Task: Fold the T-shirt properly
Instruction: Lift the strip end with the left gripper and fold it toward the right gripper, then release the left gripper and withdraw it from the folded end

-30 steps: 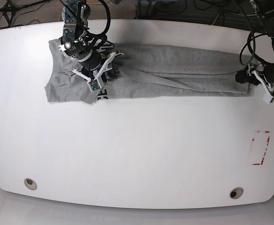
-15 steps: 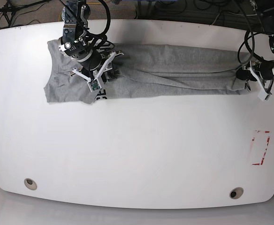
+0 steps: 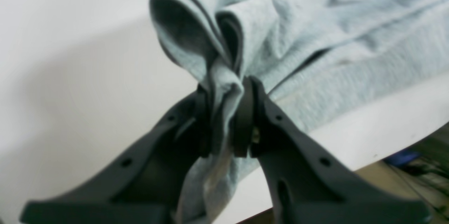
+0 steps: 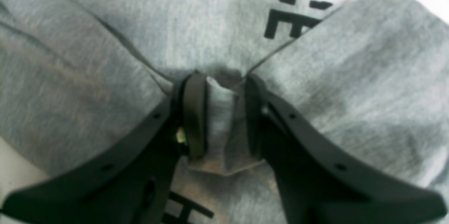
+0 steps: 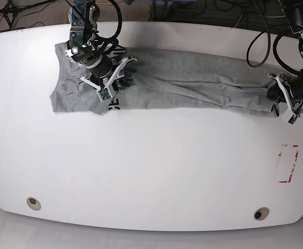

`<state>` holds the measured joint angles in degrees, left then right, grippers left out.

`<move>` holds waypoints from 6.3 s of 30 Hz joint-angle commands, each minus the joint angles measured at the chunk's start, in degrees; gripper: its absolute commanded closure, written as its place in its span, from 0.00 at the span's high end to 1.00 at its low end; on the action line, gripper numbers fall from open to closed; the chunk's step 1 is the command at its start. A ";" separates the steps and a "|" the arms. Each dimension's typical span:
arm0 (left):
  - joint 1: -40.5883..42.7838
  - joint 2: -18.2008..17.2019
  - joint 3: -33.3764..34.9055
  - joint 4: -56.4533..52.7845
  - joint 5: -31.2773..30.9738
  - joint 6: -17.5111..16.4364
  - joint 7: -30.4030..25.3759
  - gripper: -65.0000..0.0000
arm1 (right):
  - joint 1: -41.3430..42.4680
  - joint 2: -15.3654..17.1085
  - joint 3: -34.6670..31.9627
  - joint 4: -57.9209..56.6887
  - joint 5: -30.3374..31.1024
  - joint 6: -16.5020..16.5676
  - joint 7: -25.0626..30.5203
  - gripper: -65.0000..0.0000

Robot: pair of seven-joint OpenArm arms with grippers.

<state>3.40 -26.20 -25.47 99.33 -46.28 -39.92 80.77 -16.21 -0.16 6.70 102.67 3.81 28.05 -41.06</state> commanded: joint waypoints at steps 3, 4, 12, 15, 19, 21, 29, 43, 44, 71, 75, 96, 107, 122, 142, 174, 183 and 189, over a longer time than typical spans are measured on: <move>-0.54 2.42 2.05 9.55 -0.97 -0.08 -0.77 0.10 | 0.51 0.12 0.03 -0.65 0.71 0.03 1.28 0.26; -0.63 2.42 2.57 10.08 -0.97 -0.08 -0.77 0.10 | 0.51 0.12 0.03 -0.83 0.71 0.03 1.28 0.26; -1.24 4.35 12.77 12.10 -2.90 -0.08 -0.77 0.10 | 1.22 0.12 0.03 -2.06 0.71 0.03 1.37 0.26; -1.68 6.37 14.62 12.10 -4.14 -0.08 -0.77 0.10 | 1.22 0.12 0.03 -2.15 0.71 0.03 1.37 0.26; -1.68 8.83 16.02 12.01 -5.72 -0.08 -0.77 0.10 | 1.39 0.12 0.03 -2.15 0.71 0.03 1.37 0.26; -1.77 10.06 16.29 11.92 -6.86 -0.08 -0.77 0.10 | 1.48 0.12 0.03 -2.15 0.71 0.03 1.37 0.26; -1.86 16.39 16.46 11.75 -8.44 -0.08 -0.77 0.11 | 1.57 0.12 0.03 -2.23 0.71 0.03 1.37 0.26; -1.77 20.09 19.19 9.81 -8.27 1.72 -0.77 0.11 | 1.57 0.12 0.03 -2.23 0.71 0.03 1.37 0.26; -1.77 20.09 19.19 9.37 -8.27 1.99 -0.77 0.11 | 1.57 0.12 0.03 -2.23 0.71 0.03 1.37 0.26; -7.75 25.71 23.50 3.48 -19.87 4.54 -0.77 0.63 | 1.57 0.12 -0.15 -2.15 0.36 0.03 1.37 0.26; -8.37 23.51 23.14 3.40 -19.87 4.54 -0.77 0.63 | 1.57 0.12 -0.24 -2.15 0.36 0.03 1.28 0.26; -9.77 1.89 20.77 -8.74 -10.99 4.19 -8.29 0.63 | 1.66 0.03 -0.06 0.67 0.63 0.03 0.93 0.26; -7.49 0.57 24.64 -5.92 -8.18 2.60 -10.93 0.63 | 1.13 -0.32 -0.41 6.91 0.80 0.03 0.75 0.26; -6.26 2.68 26.49 -5.39 -3.08 4.54 -11.37 0.63 | 1.83 -2.25 -0.33 10.43 20.58 5.13 -8.48 0.48; -4.59 -1.72 19.54 -5.66 -2.55 -0.08 -11.37 0.63 | 8.60 -1.81 -4.28 -3.46 23.39 3.73 -7.34 0.77; -3.27 -3.39 15.76 -5.75 -2.47 -0.08 -11.37 0.63 | 11.24 -0.32 -7.71 0.23 23.31 3.73 -13.40 0.10; -1.60 -3.39 15.85 -5.75 -2.38 -0.08 -11.37 0.63 | 16.43 0.74 -7.71 0.67 23.57 3.73 -19.29 0.10; -0.89 -3.30 16.02 -5.75 -2.38 -0.08 -11.37 0.63 | 18.27 0.91 -7.71 -0.39 23.31 3.73 -19.73 0.12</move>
<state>3.16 -28.67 -9.21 92.79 -47.77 -39.75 70.39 0.62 0.67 -1.08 102.21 25.93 31.53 -61.80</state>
